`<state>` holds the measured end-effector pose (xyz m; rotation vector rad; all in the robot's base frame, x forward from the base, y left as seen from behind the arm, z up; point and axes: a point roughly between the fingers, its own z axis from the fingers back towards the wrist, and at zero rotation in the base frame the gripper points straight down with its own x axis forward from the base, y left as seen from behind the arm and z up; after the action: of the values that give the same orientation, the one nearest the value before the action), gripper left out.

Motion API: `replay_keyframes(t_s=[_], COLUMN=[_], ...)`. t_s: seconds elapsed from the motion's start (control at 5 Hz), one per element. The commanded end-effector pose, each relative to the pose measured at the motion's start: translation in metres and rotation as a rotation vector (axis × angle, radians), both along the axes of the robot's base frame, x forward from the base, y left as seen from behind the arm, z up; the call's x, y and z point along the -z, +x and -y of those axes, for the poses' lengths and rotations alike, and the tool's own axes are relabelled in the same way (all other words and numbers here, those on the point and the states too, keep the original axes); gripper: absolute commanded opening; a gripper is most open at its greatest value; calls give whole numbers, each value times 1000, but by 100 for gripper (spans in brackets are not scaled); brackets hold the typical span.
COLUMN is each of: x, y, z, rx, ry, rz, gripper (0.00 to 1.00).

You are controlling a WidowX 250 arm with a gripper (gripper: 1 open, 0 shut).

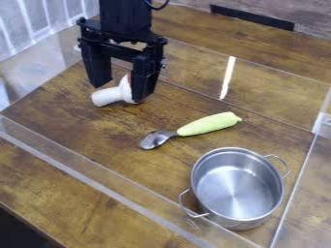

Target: Move the green spoon to the left

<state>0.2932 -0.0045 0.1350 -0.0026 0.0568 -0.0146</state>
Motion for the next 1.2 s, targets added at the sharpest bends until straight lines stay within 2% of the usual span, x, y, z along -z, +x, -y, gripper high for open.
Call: replay_keyframes(t_s=[0.0,0.2,0.4,0.6,0.8,1.0], x=[12,22,30,37,47,57], y=[0,12,33,47,60,69], z=[2,15,38,64,73,72], rx=[52,262,489,669,702,712], ry=[-6,-3,17,27,22,9], rz=[-29,-31,-12,7,21,28], gripper=[100,100,100,100,100,100])
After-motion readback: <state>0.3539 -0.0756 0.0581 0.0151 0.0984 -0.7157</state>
